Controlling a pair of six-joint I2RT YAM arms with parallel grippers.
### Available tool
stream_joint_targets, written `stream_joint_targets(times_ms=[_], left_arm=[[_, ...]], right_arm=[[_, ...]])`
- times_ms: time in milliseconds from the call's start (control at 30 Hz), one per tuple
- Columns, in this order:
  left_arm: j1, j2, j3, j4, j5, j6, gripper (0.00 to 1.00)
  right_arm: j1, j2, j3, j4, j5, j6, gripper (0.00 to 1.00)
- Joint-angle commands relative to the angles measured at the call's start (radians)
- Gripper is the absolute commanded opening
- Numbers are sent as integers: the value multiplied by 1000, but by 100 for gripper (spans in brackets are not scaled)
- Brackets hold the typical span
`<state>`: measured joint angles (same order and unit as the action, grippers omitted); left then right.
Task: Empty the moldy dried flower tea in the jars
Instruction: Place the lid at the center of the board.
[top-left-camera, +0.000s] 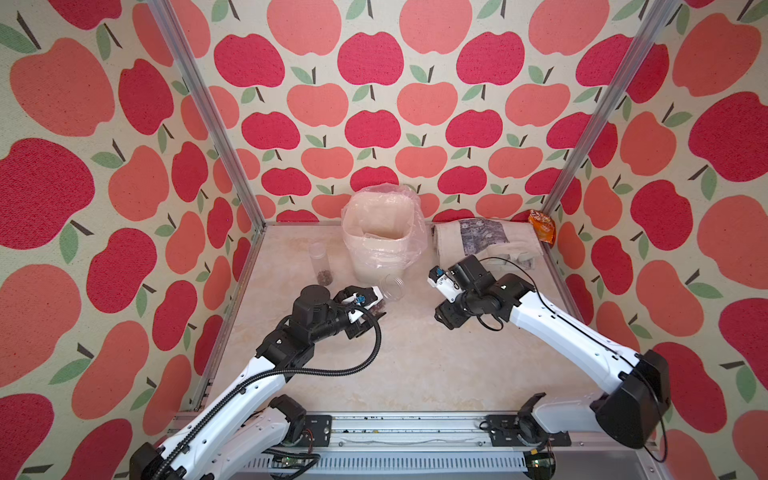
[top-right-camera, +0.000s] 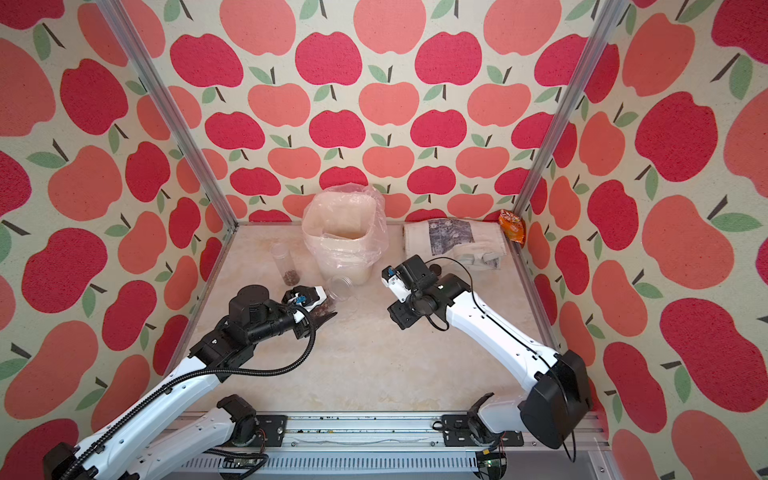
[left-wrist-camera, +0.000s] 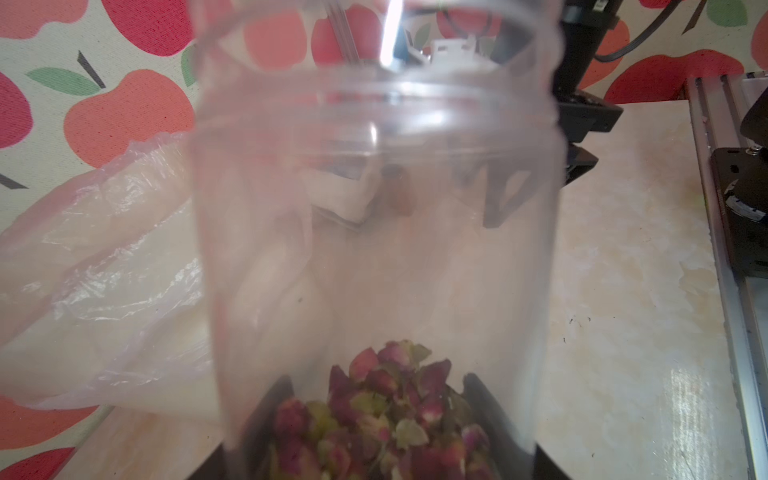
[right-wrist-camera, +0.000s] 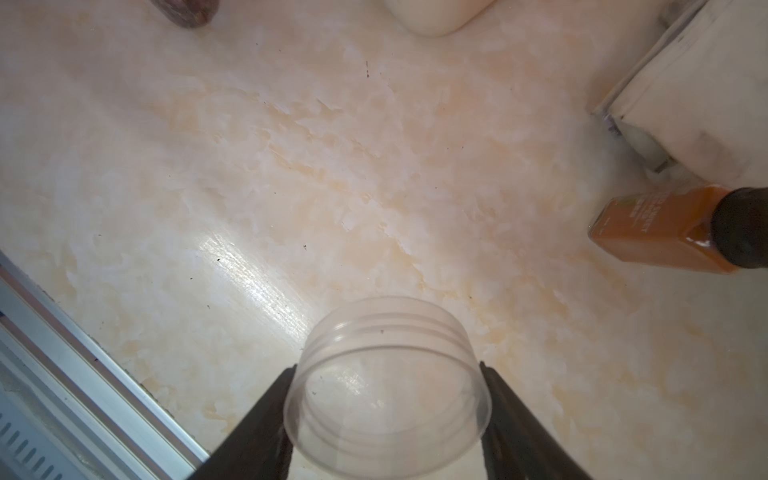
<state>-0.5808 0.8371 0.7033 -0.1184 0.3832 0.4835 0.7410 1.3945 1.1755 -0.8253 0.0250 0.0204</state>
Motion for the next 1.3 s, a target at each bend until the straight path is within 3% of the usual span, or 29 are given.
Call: stream_joint_targets(times_ms=[0, 833, 1267], left_arm=[[2, -18, -10, 34, -15, -20, 15], [2, -26, -3, 28, -42, 12, 15], [2, -3, 42, 22, -78, 17, 15]], right_arm=[[-5, 43, -29, 3, -2, 114, 35], [181, 233, -173, 54, -23, 303, 45], [193, 236, -201, 73, -49, 323, 56]])
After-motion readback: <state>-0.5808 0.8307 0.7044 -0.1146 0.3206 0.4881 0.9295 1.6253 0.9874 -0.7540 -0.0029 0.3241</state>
